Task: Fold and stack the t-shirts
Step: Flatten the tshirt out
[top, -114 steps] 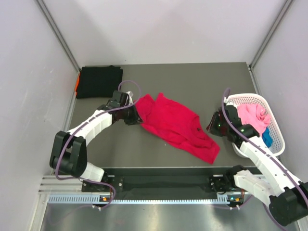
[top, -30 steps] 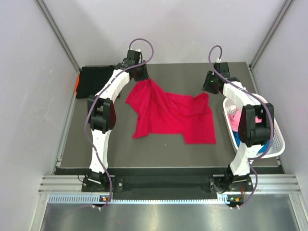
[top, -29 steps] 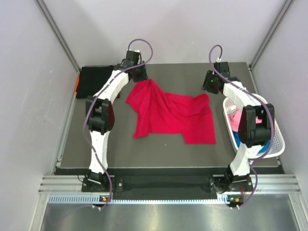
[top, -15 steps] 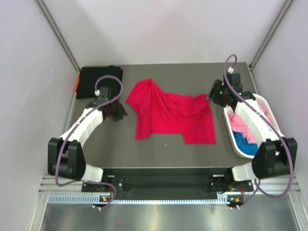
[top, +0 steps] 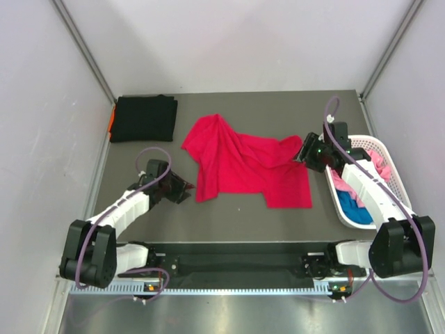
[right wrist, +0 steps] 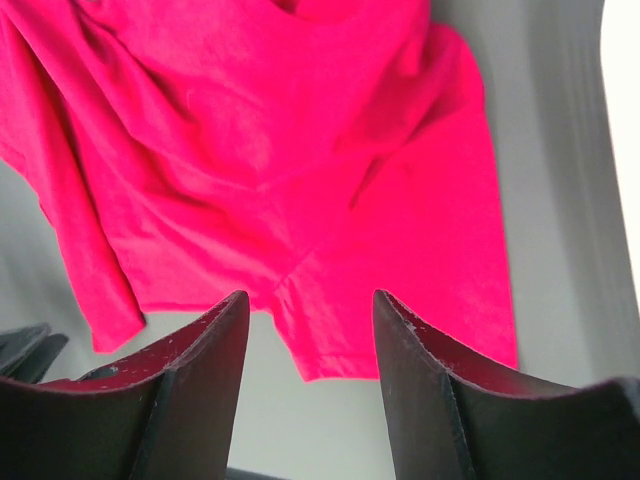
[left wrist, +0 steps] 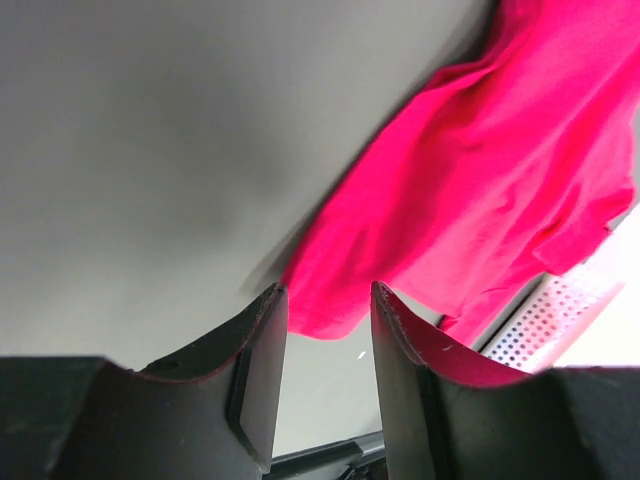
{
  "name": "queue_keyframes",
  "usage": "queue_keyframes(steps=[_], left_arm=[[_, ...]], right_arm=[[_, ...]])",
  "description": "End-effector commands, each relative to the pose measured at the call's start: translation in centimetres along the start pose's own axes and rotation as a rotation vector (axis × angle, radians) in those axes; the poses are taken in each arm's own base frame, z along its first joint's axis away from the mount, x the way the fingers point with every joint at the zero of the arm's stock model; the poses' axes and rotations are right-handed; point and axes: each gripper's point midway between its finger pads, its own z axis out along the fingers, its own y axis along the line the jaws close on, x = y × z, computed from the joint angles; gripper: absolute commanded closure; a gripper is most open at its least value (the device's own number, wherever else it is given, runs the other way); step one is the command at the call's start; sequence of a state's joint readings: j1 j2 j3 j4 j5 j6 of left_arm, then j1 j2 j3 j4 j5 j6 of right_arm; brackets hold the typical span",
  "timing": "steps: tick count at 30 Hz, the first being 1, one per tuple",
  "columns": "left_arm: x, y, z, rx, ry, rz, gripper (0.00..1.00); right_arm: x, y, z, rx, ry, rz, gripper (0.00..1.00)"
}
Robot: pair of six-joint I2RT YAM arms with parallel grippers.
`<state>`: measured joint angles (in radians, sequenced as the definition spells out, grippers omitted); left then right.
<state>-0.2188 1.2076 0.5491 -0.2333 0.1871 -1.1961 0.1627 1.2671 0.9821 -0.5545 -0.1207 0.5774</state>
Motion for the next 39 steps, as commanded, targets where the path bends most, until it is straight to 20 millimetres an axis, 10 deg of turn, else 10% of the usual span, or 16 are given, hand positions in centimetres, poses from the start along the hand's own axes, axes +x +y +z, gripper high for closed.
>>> queue_keyframes(steps=[1, 23, 27, 39], left_arm=[[0.8, -0.9, 0.8, 0.059, 0.016, -0.043, 0.56], [2.9, 1.0, 2.7, 0.025, 0.019, -0.005, 0.62], [2.4, 0.6, 2.2, 0.04, -0.013, 0.028, 1.0], [-3.8, -5.1, -1.9, 0.032, -0.283, 0.291, 1.0]], right_arm=[[0.0, 1.0, -0.7, -0.047, -0.014, -0.009, 0.47], [3.0, -1.0, 0.0, 0.022, 0.048, 0.106, 0.47], [4.4, -1.9, -0.6, 0.071, 0.044, 0.19, 0.47], [6.6, -5.7, -1.1, 0.287, -0.057, 0.317, 0.48]])
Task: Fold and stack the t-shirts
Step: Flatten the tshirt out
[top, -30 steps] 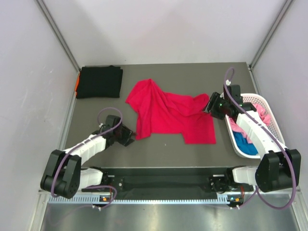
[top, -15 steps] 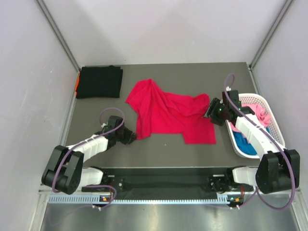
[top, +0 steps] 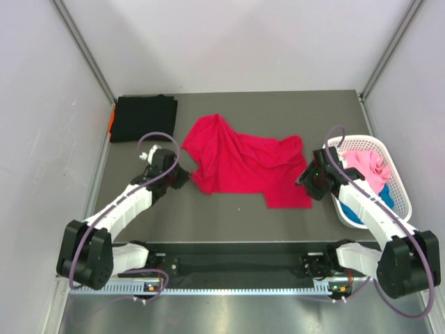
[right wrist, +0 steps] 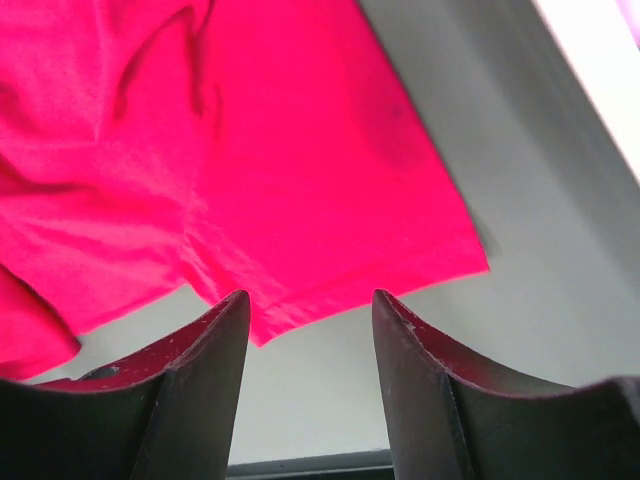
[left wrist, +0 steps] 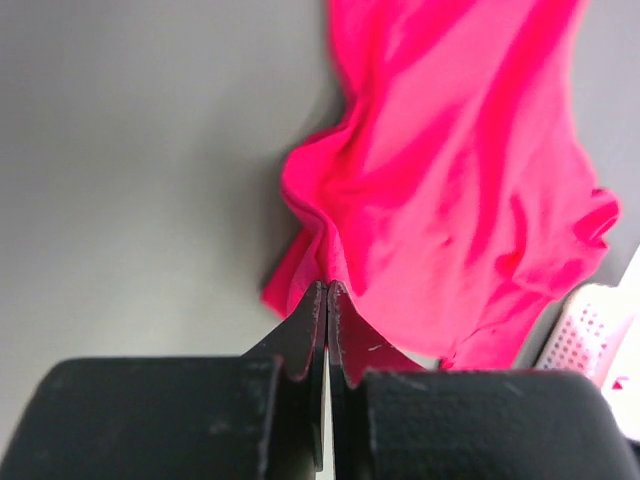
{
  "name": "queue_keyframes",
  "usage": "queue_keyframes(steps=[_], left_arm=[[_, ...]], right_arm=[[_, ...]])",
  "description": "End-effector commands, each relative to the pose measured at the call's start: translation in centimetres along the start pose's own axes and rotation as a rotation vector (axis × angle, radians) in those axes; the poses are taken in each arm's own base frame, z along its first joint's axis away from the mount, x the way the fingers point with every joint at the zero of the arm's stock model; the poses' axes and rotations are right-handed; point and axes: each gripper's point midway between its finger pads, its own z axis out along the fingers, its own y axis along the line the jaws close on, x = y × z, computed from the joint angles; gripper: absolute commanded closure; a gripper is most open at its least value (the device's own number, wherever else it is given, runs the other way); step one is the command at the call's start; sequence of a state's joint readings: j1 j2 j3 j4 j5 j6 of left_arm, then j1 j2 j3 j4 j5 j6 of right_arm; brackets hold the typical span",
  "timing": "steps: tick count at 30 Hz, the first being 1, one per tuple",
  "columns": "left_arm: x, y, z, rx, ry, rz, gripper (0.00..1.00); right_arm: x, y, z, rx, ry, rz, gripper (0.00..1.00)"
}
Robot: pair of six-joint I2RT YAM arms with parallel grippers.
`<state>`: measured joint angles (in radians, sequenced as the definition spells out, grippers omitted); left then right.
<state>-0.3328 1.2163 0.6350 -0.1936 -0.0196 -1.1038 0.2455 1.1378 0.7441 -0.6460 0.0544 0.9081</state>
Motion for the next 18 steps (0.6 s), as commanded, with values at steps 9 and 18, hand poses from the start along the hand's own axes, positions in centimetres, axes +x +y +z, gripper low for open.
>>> queue_keyframes(steps=[9, 18], left_arm=[[-6.6, -1.8, -3.2, -0.025, -0.248, 0.198, 1.0], [-8.4, -1.8, -2.2, -0.057, -0.228, 0.218, 1.0]], right_arm=[[0.2, -4.2, -0.2, 0.177, -0.168, 0.163, 0.5], [1.3, -6.8, 1.8, 0.261, -0.189, 0.236, 0.5]])
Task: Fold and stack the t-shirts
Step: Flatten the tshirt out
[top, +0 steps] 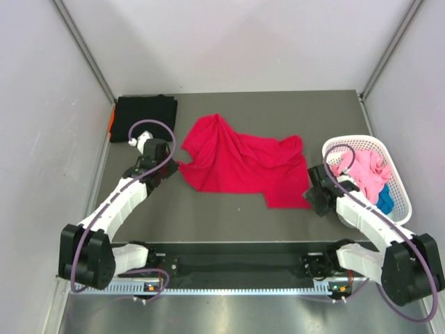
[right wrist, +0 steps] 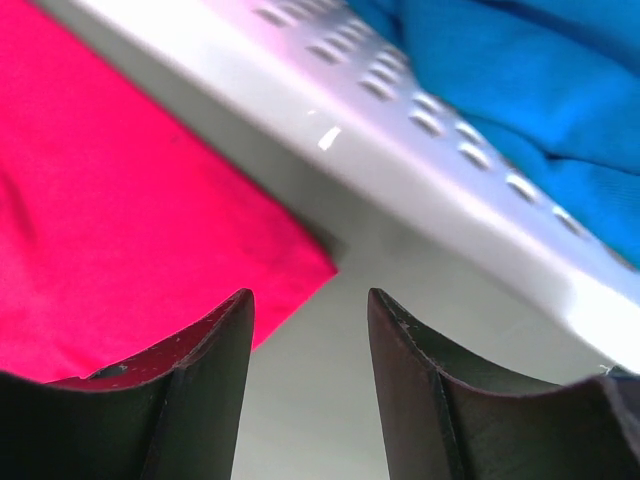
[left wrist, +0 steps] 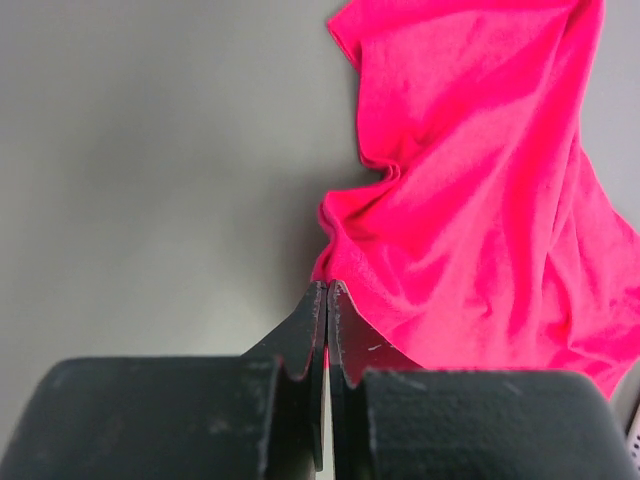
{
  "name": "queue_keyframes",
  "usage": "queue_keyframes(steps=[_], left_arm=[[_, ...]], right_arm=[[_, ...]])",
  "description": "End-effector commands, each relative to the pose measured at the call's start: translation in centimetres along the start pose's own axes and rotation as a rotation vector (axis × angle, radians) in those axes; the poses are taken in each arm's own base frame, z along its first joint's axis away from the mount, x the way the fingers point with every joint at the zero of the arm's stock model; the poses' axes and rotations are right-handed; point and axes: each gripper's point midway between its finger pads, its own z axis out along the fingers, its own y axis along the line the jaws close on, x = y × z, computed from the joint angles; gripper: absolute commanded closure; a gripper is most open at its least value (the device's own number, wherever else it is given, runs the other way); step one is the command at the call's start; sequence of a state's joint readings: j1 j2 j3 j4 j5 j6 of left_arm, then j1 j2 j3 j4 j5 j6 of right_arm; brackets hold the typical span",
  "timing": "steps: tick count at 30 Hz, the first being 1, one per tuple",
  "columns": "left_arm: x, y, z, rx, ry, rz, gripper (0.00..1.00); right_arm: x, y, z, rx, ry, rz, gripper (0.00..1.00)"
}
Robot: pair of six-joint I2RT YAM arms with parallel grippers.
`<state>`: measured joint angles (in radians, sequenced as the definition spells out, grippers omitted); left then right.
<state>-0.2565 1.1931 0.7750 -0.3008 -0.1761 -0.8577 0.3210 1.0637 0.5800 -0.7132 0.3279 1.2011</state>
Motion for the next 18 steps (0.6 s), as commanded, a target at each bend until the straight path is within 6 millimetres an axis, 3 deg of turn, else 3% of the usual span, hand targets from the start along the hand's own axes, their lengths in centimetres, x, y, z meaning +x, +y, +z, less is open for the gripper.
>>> queue_keyframes(steps=[1, 13, 16, 18], left_arm=[[-2.1, -1.2, -0.1, 0.02, -0.032, 0.023, 1.0], [-1.7, -1.6, 0.3, 0.053, -0.017, -0.004, 1.0], [-1.5, -1.4, 0.4, 0.05, -0.014, -0.007, 1.0], [-1.6, -1.4, 0.4, 0.046, -0.016, -0.002, 1.0]], right_arm=[[-0.3, -0.3, 0.8, 0.027, -0.041, 0.044, 0.51], [0.3, -0.7, 2.5, 0.044, -0.048, 0.057, 0.53], [0.4, -0.8, 2.7, 0.054, -0.046, 0.047, 0.6], [0.3, -1.0, 2.7, 0.065, -0.05, 0.037, 0.7]])
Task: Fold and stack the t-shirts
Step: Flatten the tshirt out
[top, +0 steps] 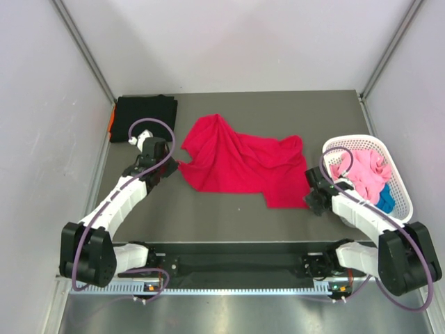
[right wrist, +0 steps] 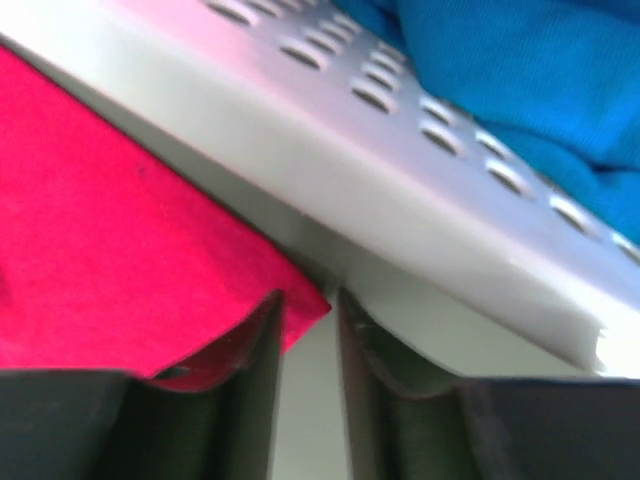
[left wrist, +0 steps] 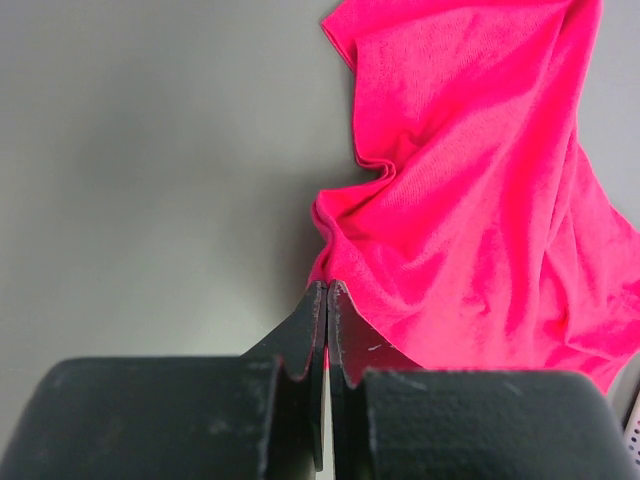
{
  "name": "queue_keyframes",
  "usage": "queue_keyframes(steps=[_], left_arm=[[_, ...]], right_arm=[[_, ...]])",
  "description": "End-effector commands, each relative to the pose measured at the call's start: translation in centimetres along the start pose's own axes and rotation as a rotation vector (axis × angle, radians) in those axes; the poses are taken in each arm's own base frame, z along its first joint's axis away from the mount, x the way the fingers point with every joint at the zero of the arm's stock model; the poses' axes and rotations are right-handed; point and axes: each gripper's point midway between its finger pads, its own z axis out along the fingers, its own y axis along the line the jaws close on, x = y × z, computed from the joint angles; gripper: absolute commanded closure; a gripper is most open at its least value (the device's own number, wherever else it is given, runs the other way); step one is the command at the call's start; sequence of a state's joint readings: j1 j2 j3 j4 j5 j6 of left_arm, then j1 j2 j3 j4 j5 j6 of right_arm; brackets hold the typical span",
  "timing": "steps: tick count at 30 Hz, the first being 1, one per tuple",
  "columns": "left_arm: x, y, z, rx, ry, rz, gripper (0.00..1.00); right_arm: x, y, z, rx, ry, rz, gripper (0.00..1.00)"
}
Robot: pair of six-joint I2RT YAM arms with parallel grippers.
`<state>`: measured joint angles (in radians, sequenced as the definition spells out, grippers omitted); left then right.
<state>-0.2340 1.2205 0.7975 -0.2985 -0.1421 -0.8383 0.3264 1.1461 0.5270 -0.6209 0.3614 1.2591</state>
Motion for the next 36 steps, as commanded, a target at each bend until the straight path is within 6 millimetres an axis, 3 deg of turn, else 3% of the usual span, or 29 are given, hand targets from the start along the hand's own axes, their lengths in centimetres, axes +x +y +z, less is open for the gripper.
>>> queue_keyframes(steps=[1, 2, 5, 11, 14, 15, 17, 18, 20, 21, 23, 24, 26, 27, 30, 33, 36], left_arm=[[-1.1, -1.1, 0.0, 0.035, -0.032, -0.004, 1.0], [-1.3, -1.1, -0.1, 0.035, -0.036, -0.002, 1.0], [-1.3, -1.0, -0.1, 0.032, -0.04, -0.001, 1.0], [-1.4, -1.3, -0.4, 0.044, -0.038, 0.006, 1.0], [-2.0, -2.3, -0.8, 0.085, -0.047, 0.034, 1.0], [-2.5, -3.7, -1.4, 0.134, -0.043, 0.048, 1.0], [-3.4, -5.1, -2.2, 0.175, -0.046, 0.088, 1.0], [-4.9, -7.0, -3.3, 0.22, -0.064, 0.091, 1.0], [-6.2, -8.7, -4.5, 0.253, -0.072, 0.109, 1.0], [-7.7, -10.2, -6.0, 0.281, -0.096, 0.11, 1.0], [-8.7, -12.1, -7.9, 0.338, -0.104, 0.126, 1.0], [-9.7, -13.3, -9.7, 0.362, -0.112, 0.137, 1.0], [-10.2, -14.3, -11.5, 0.381, -0.096, 0.154, 1.0], [-11.4, -15.5, -13.5, 0.418, -0.118, 0.157, 1.0], [-11.9, -16.0, -17.6, 0.474, -0.136, 0.151, 1.0], [-12.3, -15.8, -22.4, 0.533, -0.173, 0.139, 1.0], [-12.4, -15.5, -26.6, 0.575, -0.19, 0.148, 1.0]], right_arm=[[-0.4, -0.3, 0.4, 0.015, -0.037, -0.004, 0.75], [-0.5, -0.4, 0.3, 0.012, -0.041, -0.005, 0.84], [-0.9, -0.3, 0.0, -0.003, -0.06, -0.002, 1.0], [-1.9, 1.0, -1.0, -0.076, -0.091, -0.061, 1.0], [-3.0, 4.1, -3.1, -0.238, -0.115, -0.079, 1.0], [-3.6, 4.6, -3.9, -0.269, -0.139, -0.124, 1.0], [-5.8, 6.3, -7.0, -0.337, -0.195, -0.141, 1.0], [-7.1, 6.7, -8.2, -0.344, -0.243, -0.167, 1.0], [-10.1, 8.0, -12.5, -0.386, -0.32, -0.169, 1.0], [-12.3, 9.4, -16.0, -0.444, -0.377, -0.167, 1.0], [-14.0, 9.4, -19.4, -0.471, -0.425, -0.202, 1.0], [-15.9, 10.1, -23.2, -0.535, -0.475, -0.173, 1.0], [-17.3, 9.5, -26.7, -0.572, -0.519, -0.178, 1.0], [-18.6, 9.4, -30.3, -0.639, -0.561, -0.143, 1.0], [-19.9, 7.7, -35.8, -0.737, -0.611, -0.112, 1.0], [-19.9, 5.5, -39.6, -0.834, -0.635, -0.106, 1.0], [-19.6, 3.3, -41.7, -0.889, -0.643, -0.085, 1.0]])
